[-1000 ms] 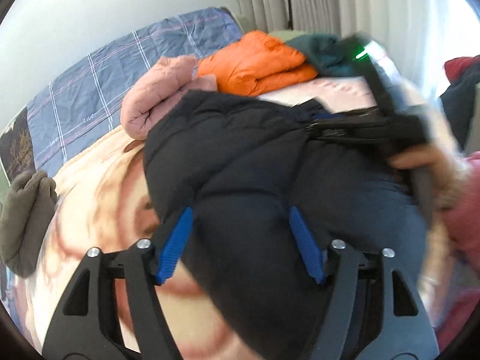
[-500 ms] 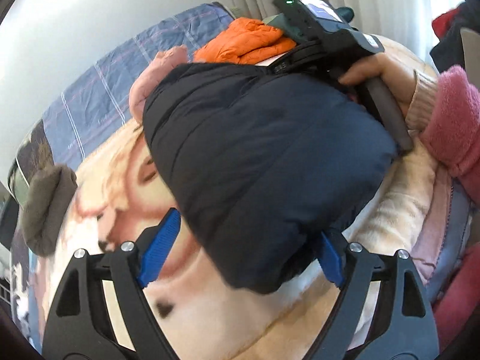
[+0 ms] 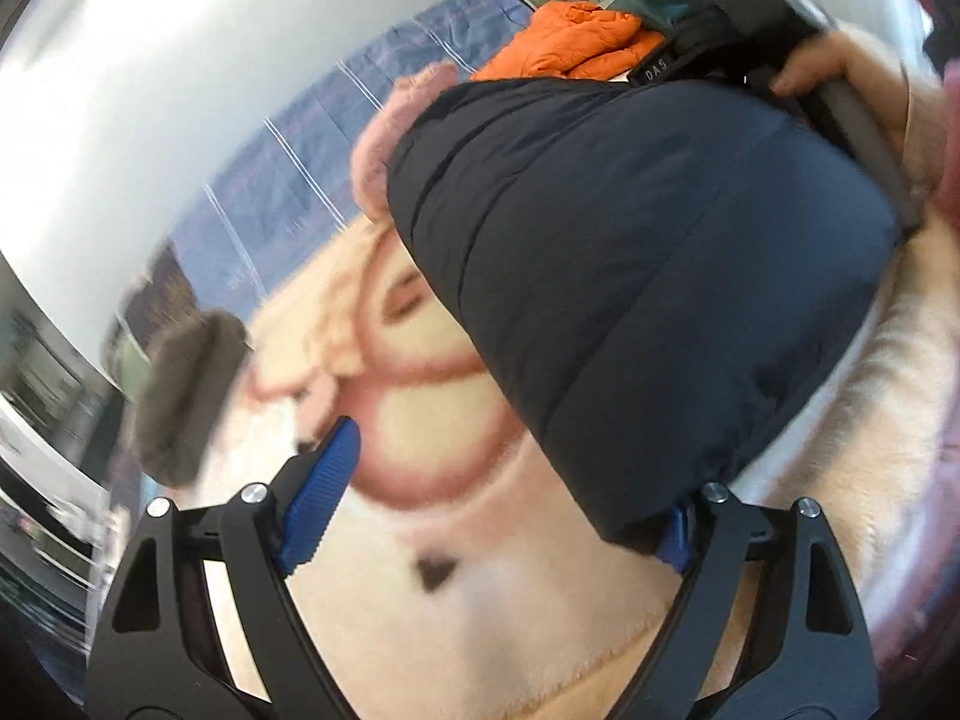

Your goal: Fold large clothes

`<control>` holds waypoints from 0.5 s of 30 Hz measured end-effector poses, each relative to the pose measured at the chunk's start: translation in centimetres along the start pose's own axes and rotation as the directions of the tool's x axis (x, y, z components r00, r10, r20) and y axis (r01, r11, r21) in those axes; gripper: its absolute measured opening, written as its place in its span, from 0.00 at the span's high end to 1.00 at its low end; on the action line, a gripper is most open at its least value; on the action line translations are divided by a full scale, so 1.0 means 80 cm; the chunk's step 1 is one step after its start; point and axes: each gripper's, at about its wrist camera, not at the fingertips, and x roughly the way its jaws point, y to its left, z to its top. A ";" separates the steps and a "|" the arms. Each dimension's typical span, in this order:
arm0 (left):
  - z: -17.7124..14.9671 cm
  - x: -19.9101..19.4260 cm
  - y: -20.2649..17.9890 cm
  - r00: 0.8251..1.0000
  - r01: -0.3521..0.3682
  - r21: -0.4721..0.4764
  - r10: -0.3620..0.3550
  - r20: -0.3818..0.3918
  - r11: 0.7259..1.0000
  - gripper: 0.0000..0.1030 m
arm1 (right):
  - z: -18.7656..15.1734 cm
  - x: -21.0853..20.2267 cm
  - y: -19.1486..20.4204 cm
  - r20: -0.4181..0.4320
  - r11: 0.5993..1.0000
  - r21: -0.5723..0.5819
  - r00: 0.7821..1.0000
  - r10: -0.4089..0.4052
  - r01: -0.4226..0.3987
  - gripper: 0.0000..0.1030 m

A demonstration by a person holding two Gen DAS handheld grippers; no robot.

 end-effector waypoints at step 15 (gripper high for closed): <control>0.145 -0.009 0.059 0.879 0.426 -0.130 -0.376 0.293 0.895 0.42 | -0.001 -0.003 -0.004 0.012 1.000 0.012 1.000 0.006 -0.006 0.65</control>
